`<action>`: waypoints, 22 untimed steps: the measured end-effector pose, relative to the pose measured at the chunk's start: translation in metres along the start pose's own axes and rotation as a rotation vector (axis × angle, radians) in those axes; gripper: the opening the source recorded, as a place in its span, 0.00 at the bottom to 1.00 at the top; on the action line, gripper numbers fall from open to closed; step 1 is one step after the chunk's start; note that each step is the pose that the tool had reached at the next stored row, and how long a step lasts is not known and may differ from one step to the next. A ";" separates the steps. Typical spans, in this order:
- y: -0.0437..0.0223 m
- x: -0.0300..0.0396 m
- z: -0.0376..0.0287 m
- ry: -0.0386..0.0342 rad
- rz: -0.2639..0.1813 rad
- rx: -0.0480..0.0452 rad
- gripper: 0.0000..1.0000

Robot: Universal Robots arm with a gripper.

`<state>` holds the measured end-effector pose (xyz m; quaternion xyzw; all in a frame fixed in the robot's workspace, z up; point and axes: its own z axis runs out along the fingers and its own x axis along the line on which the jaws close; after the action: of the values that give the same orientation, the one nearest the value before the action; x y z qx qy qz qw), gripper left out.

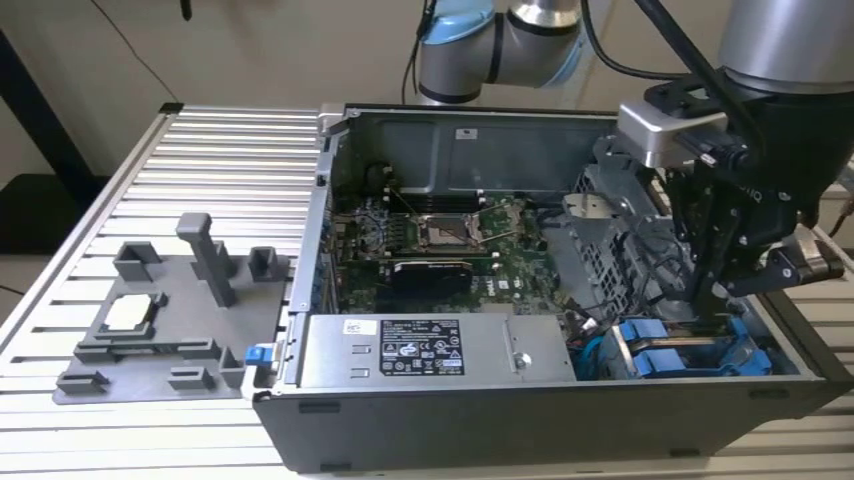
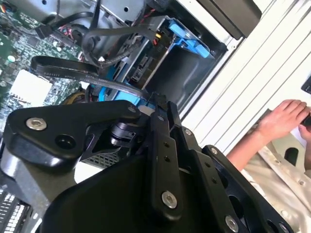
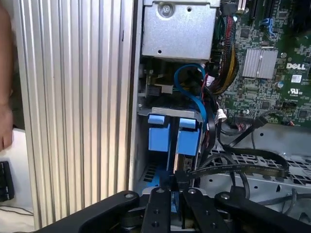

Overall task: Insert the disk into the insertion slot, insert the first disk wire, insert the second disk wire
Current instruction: 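Insert the second disk wire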

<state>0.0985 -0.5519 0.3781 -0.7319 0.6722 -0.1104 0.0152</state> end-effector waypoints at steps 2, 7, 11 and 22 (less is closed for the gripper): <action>0.0001 0.0002 0.0001 -0.0344 0.007 0.0025 0.16; 0.0001 0.0016 0.0004 -0.0958 0.019 0.0070 0.16; -0.0026 0.0032 0.0011 -0.1134 0.021 -0.0072 0.16; -0.0211 0.0074 0.0050 -0.1215 0.015 -0.0972 0.16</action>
<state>0.1207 -0.5578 0.3779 -0.7321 0.6800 -0.0329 0.0213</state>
